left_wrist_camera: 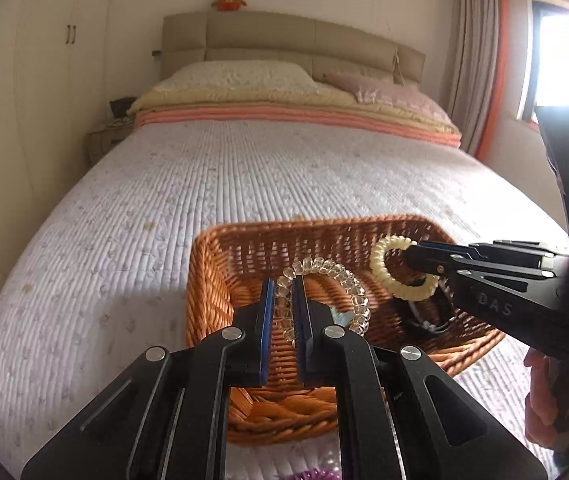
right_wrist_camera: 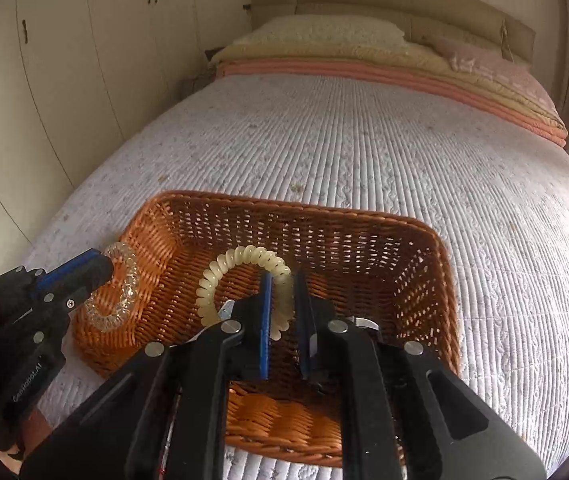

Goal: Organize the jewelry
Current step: 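Lower both held items into the basket and open both tools, then grasp the silver hair clip with the right tool while the left tool grasps the gold charm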

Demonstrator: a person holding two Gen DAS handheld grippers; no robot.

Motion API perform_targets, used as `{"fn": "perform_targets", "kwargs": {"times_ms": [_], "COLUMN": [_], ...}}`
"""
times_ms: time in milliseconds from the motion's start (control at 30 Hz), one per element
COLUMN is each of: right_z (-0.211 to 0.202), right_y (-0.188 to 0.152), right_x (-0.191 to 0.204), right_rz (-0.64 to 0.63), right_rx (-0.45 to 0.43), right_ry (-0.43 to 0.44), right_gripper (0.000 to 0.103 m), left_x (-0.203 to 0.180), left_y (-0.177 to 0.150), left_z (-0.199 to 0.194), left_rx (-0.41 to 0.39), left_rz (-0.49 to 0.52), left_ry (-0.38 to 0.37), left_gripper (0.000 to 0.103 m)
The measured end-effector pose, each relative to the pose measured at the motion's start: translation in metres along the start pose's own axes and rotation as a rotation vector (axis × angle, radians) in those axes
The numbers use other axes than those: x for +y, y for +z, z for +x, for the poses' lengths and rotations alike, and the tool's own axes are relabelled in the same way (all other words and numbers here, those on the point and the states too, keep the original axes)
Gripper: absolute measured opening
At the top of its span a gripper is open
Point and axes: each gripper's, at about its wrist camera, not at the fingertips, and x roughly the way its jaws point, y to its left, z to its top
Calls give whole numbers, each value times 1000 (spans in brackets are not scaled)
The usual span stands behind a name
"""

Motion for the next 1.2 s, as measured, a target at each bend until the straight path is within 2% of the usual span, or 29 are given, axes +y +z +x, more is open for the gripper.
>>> {"fn": "perform_targets", "kwargs": {"times_ms": [200,267,400,500,533,667,767,900,933,1067,1200], "right_z": [35,40,43,42,40,15,-12,-60,-71,-113,-140], "right_y": [-1,-4,-8,-14,-16,-22,-27,-38,-41,-55,-82], "right_x": [10,10,14,13,12,10,13,20,22,28,33], "right_rz": [-49,-54,-36,-32,-22,-7,-13,-26,-29,-29,-40], "right_rx": [83,97,113,122,125,97,61,-2,-17,-68,-129], "right_ry": [-11,-16,-13,-23,-15,23,46,77,81,122,125], "right_gripper": [9,9,9,10,10,13,17,27,27,27,27], "left_x": [-3,-6,-9,-12,-10,-3,7,15,17,16,17], "left_y": [-14,-16,-19,-21,-20,-16,-15,-18,-20,-30,-53], "left_z": [22,28,32,28,24,-6,-40,-90,-105,-150,-179], "left_rx": [49,60,72,73,68,20,-27,-87,-102,-147,-151], "left_rz": [35,45,54,55,45,-6,-48,-66,-69,-64,-78], "left_ry": [-1,19,13,6,-5,-61,-104,-107,-107,-100,-101], "left_gripper": [7,7,8,11,16,20,27,35,38,39,39]}}
